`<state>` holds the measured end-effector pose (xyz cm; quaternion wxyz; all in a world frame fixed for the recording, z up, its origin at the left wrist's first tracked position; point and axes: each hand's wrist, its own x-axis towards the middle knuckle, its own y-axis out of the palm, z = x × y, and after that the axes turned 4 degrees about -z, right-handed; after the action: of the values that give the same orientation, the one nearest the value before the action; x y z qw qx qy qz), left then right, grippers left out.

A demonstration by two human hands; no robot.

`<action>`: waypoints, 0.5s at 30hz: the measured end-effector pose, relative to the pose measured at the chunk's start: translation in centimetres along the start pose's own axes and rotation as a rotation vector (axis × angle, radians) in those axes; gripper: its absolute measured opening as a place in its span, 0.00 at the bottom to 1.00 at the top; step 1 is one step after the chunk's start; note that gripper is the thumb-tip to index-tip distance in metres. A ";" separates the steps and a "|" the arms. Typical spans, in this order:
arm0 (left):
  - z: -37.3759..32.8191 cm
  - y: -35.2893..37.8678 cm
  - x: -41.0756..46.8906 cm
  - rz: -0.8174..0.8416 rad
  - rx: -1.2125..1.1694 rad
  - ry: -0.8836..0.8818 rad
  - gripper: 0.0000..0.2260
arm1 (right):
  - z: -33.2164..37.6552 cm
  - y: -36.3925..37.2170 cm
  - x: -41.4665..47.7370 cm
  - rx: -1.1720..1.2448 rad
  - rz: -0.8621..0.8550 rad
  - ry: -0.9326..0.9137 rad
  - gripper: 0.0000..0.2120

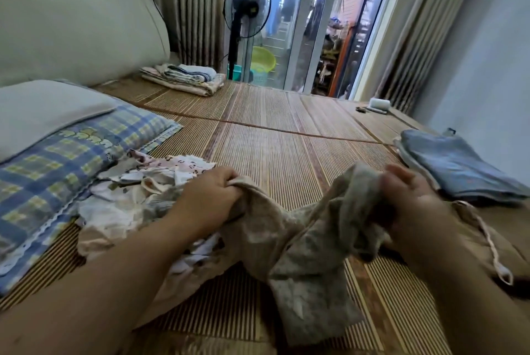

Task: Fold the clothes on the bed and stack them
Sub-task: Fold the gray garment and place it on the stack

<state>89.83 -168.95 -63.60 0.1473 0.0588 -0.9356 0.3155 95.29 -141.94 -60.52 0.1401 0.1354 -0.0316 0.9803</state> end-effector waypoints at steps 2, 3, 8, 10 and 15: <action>-2.5 0.6 -1.7 0.196 -0.211 -0.004 0.04 | -1.2 2.3 -1.4 -0.218 0.214 0.016 0.32; -3.6 1.1 -2.6 0.315 -0.324 -0.012 0.04 | -1.8 3.7 -2.1 -0.273 0.319 -0.010 0.36; -4.8 1.4 -3.4 0.393 -0.663 -0.120 0.17 | -2.4 6.3 -2.9 -0.230 0.326 -0.062 0.08; -4.3 0.5 -2.8 0.422 -0.815 -0.176 0.16 | -1.8 5.8 -2.6 -0.200 0.278 -0.023 0.07; -1.3 0.2 -2.2 0.230 -0.607 -0.364 0.15 | 4.2 4.5 0.6 0.221 0.026 0.145 0.09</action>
<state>92.20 -167.99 -63.38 -0.0473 -0.0380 -0.9979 0.0225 94.51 -146.48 -56.41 0.1137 0.0785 0.0851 0.9867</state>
